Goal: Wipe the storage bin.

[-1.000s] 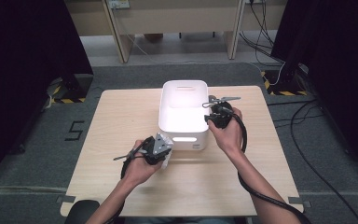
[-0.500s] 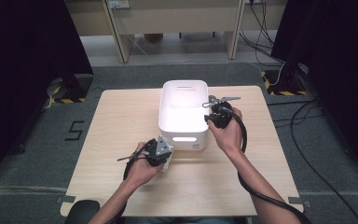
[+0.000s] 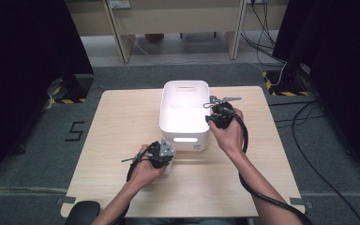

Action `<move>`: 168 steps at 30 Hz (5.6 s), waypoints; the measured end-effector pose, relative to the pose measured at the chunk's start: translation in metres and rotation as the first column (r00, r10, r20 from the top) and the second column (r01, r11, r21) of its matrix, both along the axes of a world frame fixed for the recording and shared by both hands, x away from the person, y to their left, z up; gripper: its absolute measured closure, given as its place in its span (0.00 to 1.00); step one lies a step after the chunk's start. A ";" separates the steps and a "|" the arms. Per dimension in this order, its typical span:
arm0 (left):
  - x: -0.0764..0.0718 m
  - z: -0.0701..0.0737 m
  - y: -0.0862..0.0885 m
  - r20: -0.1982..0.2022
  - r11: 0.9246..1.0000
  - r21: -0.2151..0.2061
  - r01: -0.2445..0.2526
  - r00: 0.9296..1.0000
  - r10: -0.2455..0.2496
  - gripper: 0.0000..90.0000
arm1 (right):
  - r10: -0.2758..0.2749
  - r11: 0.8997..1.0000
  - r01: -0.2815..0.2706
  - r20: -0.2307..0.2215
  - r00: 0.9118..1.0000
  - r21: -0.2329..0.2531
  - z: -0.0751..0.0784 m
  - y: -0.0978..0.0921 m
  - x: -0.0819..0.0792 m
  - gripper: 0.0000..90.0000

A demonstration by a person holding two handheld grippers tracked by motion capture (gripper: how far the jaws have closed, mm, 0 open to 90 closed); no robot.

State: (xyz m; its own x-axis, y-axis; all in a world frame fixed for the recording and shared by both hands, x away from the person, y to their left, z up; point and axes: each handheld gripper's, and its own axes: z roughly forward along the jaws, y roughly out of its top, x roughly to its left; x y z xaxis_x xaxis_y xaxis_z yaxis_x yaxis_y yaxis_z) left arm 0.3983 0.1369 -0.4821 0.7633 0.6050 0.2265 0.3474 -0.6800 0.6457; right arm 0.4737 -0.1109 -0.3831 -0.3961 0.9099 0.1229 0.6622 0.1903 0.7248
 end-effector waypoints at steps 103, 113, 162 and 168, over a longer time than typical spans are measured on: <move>-0.011 0.065 -0.027 0.125 0.993 -0.122 0.003 0.992 0.012 0.86 | -0.005 1.000 0.005 0.012 1.000 0.004 -0.002 0.005 0.001 0.82; -0.009 0.060 -0.029 0.112 0.993 -0.114 0.006 0.994 0.007 0.86 | -0.006 1.000 0.006 0.012 1.000 0.007 -0.002 0.005 0.000 0.82; -0.003 0.012 -0.042 0.054 0.999 -0.033 -0.010 0.998 0.012 0.86 | 0.002 1.000 -0.002 0.009 1.000 0.001 -0.002 0.006 0.000 0.82; -0.003 0.008 -0.043 0.051 0.999 -0.031 -0.010 0.999 0.012 0.86 | 0.003 1.000 -0.004 0.010 1.000 0.001 -0.002 0.005 0.001 0.82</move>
